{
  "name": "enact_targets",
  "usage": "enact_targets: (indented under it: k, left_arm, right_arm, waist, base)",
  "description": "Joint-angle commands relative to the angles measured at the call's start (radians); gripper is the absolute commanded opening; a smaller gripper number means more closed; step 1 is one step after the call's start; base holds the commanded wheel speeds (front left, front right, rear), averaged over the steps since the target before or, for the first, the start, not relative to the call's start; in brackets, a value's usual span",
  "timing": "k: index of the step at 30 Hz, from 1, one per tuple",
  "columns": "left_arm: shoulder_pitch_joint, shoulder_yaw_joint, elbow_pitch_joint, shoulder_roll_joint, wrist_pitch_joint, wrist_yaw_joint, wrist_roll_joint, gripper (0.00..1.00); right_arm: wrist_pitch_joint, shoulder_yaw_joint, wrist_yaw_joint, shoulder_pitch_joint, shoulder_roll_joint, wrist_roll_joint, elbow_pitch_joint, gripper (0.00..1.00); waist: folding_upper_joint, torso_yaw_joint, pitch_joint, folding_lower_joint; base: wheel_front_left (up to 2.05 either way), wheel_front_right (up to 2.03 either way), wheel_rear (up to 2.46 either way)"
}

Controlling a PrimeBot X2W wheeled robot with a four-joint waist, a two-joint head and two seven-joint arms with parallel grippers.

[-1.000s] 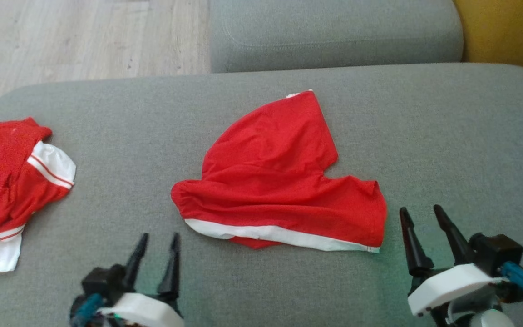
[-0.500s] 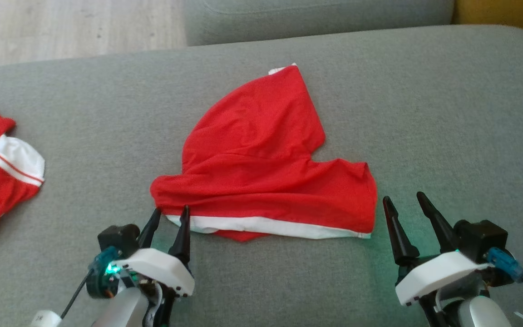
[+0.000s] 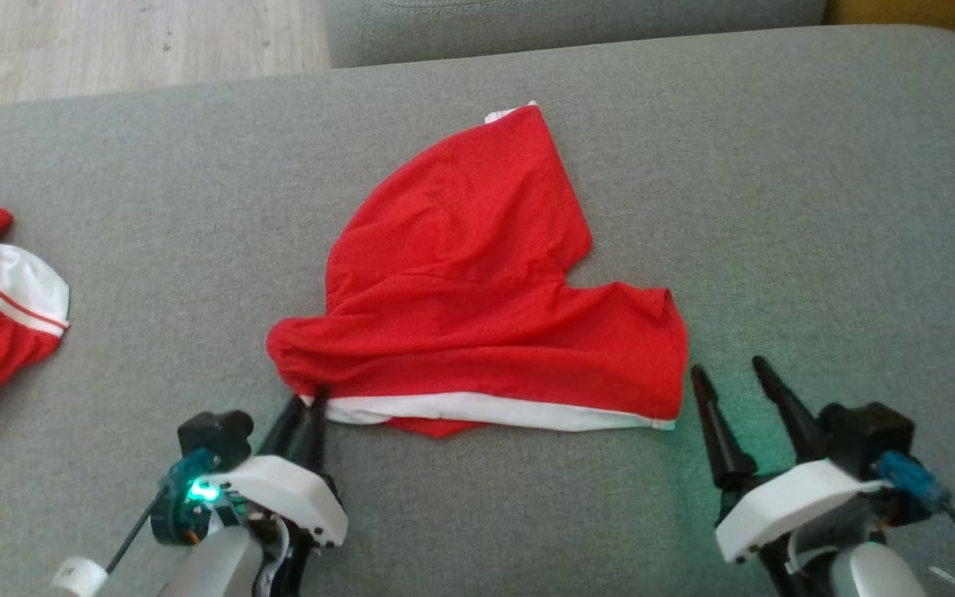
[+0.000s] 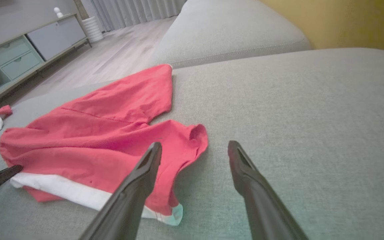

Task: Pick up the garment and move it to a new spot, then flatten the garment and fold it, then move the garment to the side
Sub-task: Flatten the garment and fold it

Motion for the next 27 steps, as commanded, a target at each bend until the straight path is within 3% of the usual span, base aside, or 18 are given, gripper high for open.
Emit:
enact_targets:
  k: [1, 6, 17, 24, 25, 26, 27]
  left_arm:
    - [-0.034, 0.019, -0.01, 0.018, 0.005, 0.0, 0.006, 0.0]
    - [-0.04, 0.0, -0.021, 0.006, -0.006, 0.013, 0.023, 0.0]
    - [-0.019, -0.032, -0.072, 0.001, -0.026, 0.021, 0.043, 0.0]
    - [-0.021, -0.032, -0.088, 0.005, -0.026, 0.027, 0.037, 0.0]
    - [-0.021, -0.033, -0.089, 0.005, -0.027, 0.027, 0.037, 0.0]
    - [-0.021, -0.034, -0.09, 0.005, -0.027, 0.027, 0.037, 0.0]
    - [-0.021, -0.035, -0.091, 0.005, -0.029, 0.026, 0.036, 0.0]
  right_arm:
    - [0.013, 0.031, 0.008, -0.034, -0.005, -0.007, -0.022, 1.0]
    - [0.068, 0.045, 0.008, -0.005, -0.005, 0.02, 0.01, 1.0]
    - [0.043, 0.073, 0.008, -0.043, -0.005, 0.031, 0.078, 1.0]
    - [0.079, 0.107, 0.008, -0.069, -0.005, -0.044, 0.137, 1.0]
    - [0.089, 0.114, 0.008, -0.073, -0.005, -0.049, 0.146, 0.96]
    - [0.099, 0.118, 0.008, -0.075, -0.005, -0.048, 0.154, 0.0]
    - [0.105, 0.123, 0.008, -0.076, -0.005, -0.048, 0.157, 0.0]
  waist:
    - [-0.0001, 0.001, 0.001, 0.0]
    - [-0.0001, 0.008, 0.019, 0.0]
    - [-0.0001, 0.041, 0.062, 0.0]
    - [-0.0001, 0.043, 0.067, 0.0]
    - [-0.0001, 0.041, 0.067, 0.0]
    - [-0.0001, 0.04, 0.067, 0.0]
    - [-0.0001, 0.039, 0.067, 0.0]
  base:
    - [0.0, 0.0, 0.0]
    - [0.0, 0.0, 0.0]
    - [0.0, 0.0, 0.0]
    - [0.0, 0.0, 0.0]
    - [0.0, 0.0, 0.0]
    - [0.0, 0.0, 0.0]
    - [0.0, 0.0, 0.0]
